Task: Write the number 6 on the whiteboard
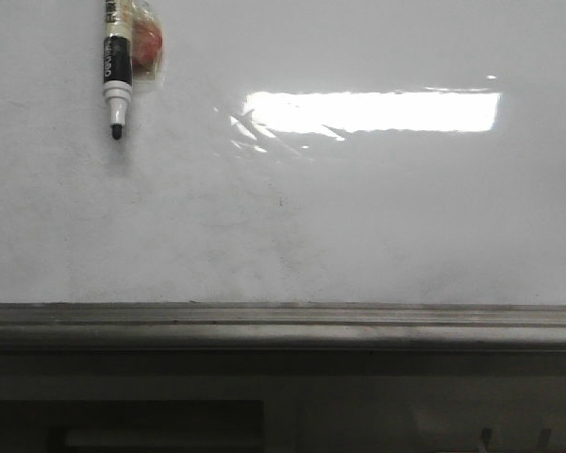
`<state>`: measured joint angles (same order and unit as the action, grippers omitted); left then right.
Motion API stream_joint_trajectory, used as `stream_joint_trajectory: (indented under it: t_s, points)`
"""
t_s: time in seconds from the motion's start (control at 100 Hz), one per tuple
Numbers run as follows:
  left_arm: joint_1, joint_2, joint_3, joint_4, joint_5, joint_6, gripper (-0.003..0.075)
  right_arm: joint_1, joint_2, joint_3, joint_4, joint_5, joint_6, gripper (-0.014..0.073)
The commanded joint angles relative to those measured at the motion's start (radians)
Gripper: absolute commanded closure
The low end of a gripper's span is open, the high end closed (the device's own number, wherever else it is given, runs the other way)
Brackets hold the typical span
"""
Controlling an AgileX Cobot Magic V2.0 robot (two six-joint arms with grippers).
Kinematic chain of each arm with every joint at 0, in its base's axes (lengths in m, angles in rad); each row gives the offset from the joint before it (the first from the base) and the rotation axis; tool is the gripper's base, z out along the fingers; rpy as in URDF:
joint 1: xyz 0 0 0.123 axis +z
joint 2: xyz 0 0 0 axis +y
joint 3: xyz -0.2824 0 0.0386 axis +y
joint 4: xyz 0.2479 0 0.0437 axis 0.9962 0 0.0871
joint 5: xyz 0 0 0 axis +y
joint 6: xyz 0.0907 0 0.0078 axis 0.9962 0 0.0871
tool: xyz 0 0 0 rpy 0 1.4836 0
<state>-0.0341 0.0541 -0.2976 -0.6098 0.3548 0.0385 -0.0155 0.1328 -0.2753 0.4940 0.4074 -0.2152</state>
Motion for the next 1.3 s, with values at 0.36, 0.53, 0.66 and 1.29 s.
stream_joint_trajectory:
  t_s: [0.36,0.53,0.66,1.29]
  points:
    - [-0.1,0.281,-0.333,0.11,0.247,0.145,0.0727,0.018,0.308,-0.309,-0.037,0.187,-0.013,0.058]
    - [-0.186,0.324,-0.333,0.097,0.249,0.147,0.049,0.045,0.308,-0.312,-0.037,0.217,-0.028,0.0224]
    - [-0.224,0.375,-0.333,0.037,0.231,0.168,0.0233,0.045,0.308,-0.312,-0.03,0.221,-0.028,0.0113]
    - [-0.326,0.781,-0.333,-0.499,0.088,0.663,0.0208,0.045,0.308,-0.312,-0.014,0.186,-0.031,0.0126]
